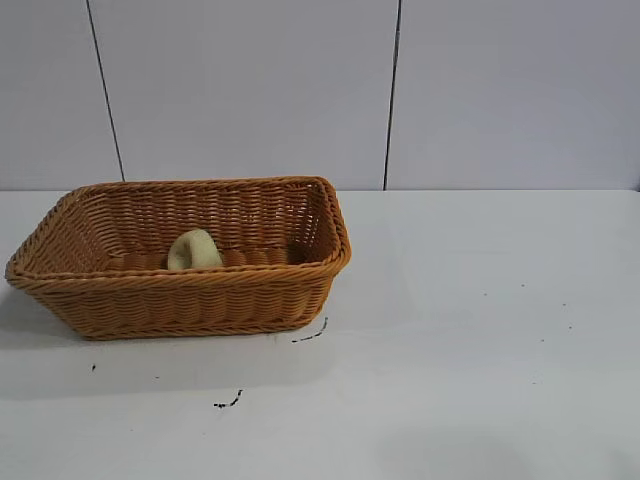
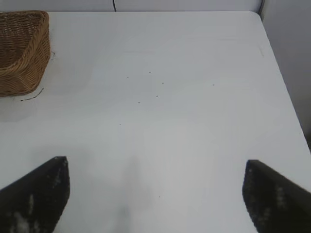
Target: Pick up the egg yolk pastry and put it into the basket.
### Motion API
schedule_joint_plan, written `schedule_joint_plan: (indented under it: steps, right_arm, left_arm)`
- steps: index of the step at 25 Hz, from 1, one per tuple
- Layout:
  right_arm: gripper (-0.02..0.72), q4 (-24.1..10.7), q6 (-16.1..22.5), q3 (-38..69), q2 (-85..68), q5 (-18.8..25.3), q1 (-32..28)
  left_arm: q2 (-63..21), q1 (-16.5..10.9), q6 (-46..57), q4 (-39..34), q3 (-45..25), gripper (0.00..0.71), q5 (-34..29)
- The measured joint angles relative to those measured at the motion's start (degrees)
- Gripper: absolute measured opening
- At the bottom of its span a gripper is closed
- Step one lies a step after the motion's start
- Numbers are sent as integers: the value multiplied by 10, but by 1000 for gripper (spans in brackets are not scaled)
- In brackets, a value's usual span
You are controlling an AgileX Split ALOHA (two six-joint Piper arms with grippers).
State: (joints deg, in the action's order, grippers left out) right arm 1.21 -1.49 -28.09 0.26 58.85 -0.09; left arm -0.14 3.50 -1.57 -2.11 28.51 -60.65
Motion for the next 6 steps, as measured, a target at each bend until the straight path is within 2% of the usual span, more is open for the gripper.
schedule_joint_plan:
  steps: [6]
  right_arm:
    - [695,0,3,0,0,0,0]
  left_arm:
    - [0,0,0,0,0,693,0]
